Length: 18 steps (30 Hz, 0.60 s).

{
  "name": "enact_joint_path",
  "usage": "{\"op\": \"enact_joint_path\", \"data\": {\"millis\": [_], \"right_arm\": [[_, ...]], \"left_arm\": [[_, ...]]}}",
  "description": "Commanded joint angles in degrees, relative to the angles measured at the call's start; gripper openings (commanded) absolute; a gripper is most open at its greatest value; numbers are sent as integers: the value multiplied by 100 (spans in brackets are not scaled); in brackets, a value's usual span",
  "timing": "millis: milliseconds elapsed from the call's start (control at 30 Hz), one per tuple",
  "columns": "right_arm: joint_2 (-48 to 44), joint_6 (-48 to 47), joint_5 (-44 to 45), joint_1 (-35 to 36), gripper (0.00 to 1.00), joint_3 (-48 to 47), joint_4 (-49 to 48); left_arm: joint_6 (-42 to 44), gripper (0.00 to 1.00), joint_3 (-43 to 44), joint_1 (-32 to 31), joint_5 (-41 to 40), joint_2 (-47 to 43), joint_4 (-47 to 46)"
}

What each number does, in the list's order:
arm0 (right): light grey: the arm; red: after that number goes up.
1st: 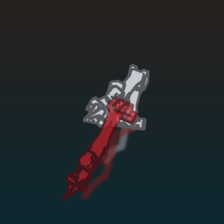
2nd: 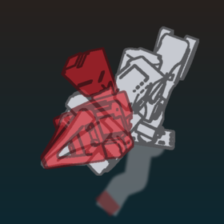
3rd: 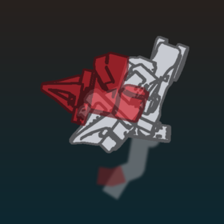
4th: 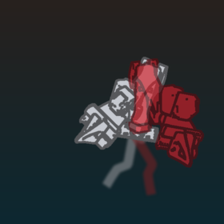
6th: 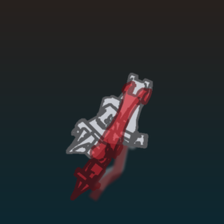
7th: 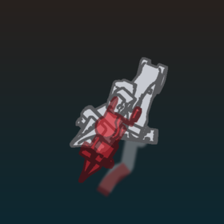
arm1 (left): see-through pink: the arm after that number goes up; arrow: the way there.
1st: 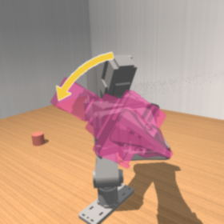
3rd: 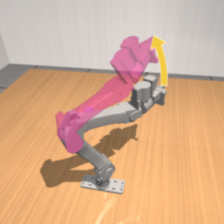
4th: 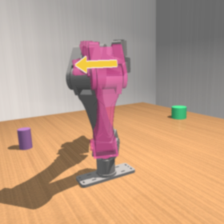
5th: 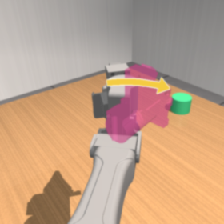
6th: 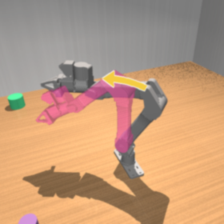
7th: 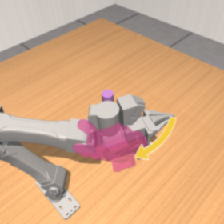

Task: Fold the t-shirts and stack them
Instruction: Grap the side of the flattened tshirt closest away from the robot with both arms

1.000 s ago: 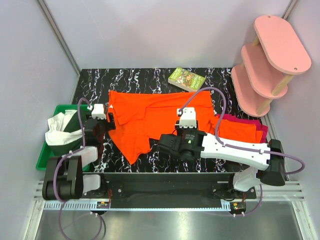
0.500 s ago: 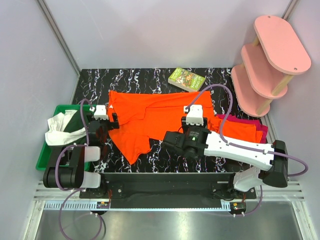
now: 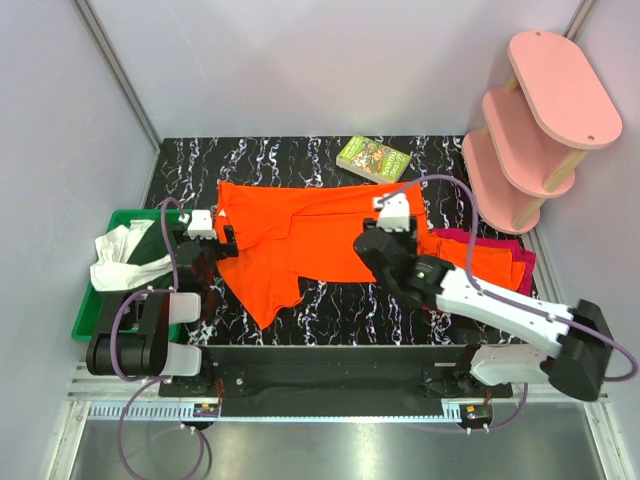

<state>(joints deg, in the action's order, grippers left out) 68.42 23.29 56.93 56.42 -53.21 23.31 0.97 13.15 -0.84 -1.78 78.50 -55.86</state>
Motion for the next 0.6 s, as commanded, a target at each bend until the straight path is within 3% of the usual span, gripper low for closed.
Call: {"op": "enact_joint_path", "data": {"millis": [0,300,567], "right_arm": [[619,-1019,-533,-167,65,-540,-1153],[119,-422,-1087,-176,66,-497,-530],[-145,-957,-701,-184,72,-682,51]], "left_arm": [[-45,99,109,-4,-103,-1,-576],[-45,99,109,-4,-103,8,-576],[-27,99,153,-39,-208,8,-497]]}}
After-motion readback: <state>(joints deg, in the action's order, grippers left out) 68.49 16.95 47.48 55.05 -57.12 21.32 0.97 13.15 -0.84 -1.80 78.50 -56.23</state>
